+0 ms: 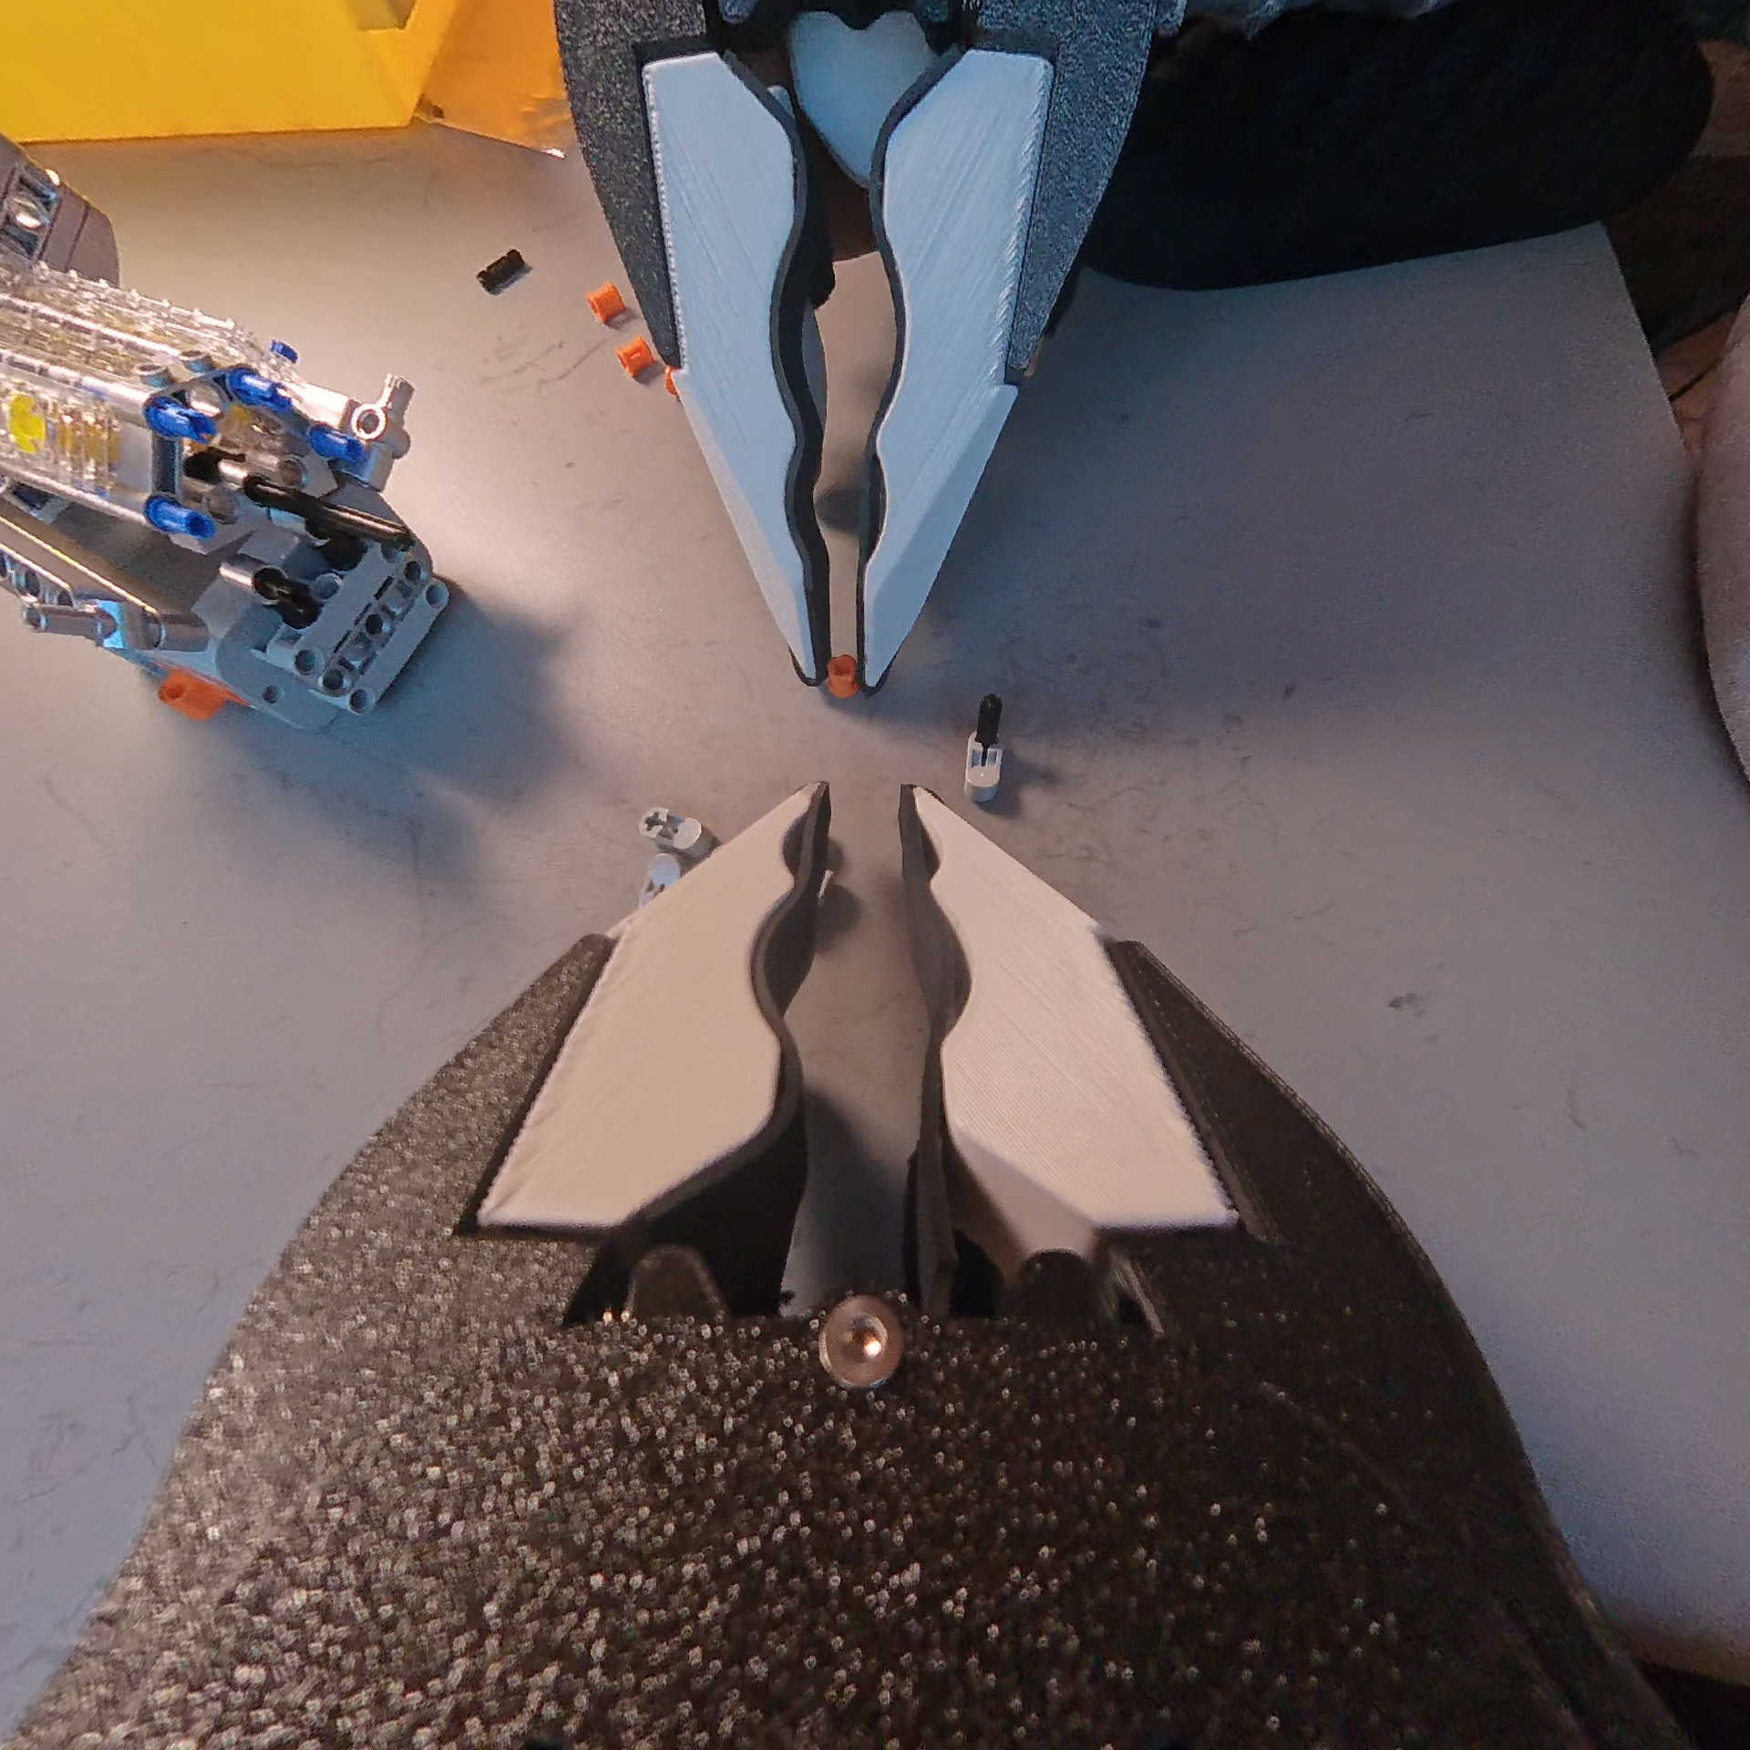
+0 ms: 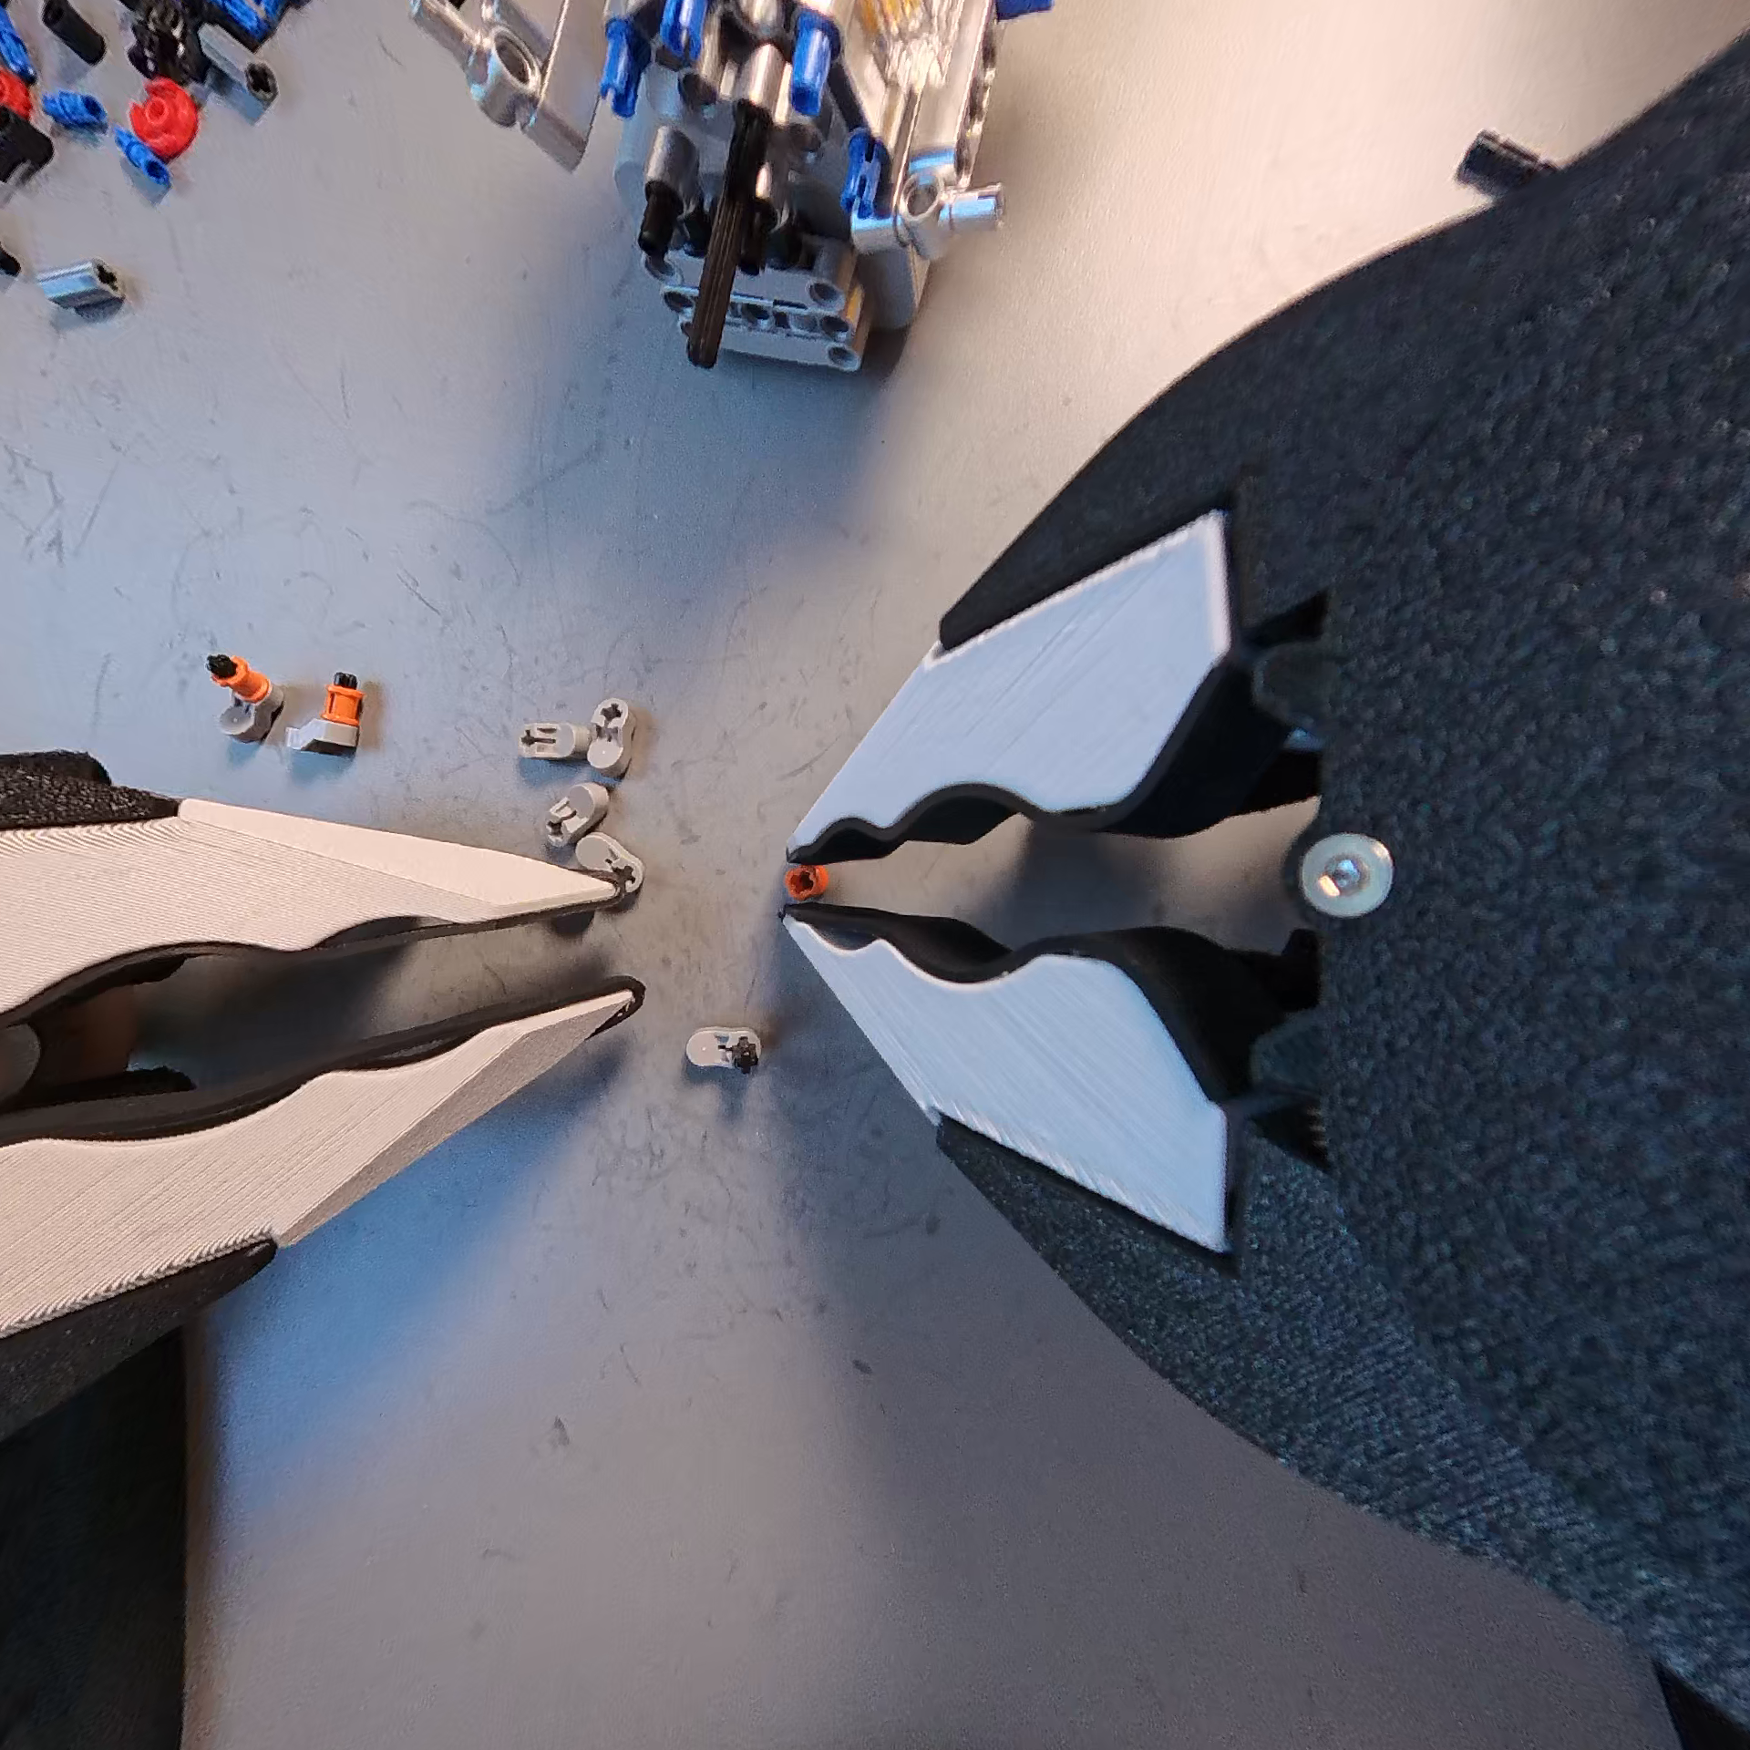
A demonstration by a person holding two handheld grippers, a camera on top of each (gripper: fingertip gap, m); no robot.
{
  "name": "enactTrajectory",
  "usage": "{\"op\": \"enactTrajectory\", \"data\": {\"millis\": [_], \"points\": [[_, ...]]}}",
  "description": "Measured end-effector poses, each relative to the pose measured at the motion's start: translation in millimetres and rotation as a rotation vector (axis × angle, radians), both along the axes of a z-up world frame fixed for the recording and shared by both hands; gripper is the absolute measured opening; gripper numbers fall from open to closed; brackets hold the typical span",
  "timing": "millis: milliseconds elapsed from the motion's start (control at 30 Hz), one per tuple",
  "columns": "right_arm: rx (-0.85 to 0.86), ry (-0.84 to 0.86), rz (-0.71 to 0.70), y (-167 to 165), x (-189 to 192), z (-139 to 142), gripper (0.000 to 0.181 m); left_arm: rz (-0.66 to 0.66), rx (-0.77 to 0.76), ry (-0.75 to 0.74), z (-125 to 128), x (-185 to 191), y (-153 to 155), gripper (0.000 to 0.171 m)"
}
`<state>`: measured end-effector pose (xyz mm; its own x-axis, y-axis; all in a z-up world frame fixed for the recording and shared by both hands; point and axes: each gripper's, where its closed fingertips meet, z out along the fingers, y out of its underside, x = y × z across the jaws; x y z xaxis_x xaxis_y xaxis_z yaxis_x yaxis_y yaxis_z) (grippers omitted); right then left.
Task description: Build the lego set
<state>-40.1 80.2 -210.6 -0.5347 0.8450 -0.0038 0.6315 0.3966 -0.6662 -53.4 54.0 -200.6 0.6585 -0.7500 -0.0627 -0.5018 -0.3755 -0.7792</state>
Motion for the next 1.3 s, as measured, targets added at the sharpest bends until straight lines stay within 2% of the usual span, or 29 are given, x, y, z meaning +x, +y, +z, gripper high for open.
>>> {"op": "enactTrajectory", "data": {"millis": [467,567,700,767,1000,1167,1300], "points": [[0.017,-0.008,-0.028,2,0,-1,0.006,-0.08,-0.021,-0.041,3,10,-12,0.015],[0.006,0.036,-0.02,2,-2,7,0.006,-0.105,-0.029,-0.028,2,18,-16,0.016],[-0.111,0.163,0.144,-25,8,35,0.006,-0.089,-0.044,0.019,-7,23,-14,0.017],[-0.137,0.183,0.189,-34,14,40,0.006,-0.087,-0.05,0.04,-10,23,-14,0.017],[-0.074,0.136,0.22,-38,16,20,0.006,-0.085,-0.038,0.058,-11,25,-12,0.015],[-0.063,0.133,0.216,-37,16,16,0.006,-0.088,-0.033,0.065,-12,26,-12,0.006],[-0.061,0.137,0.207,-36,14,15,0.006,-0.088,-0.037,0.062,-12,26,-12,0.006]]}}
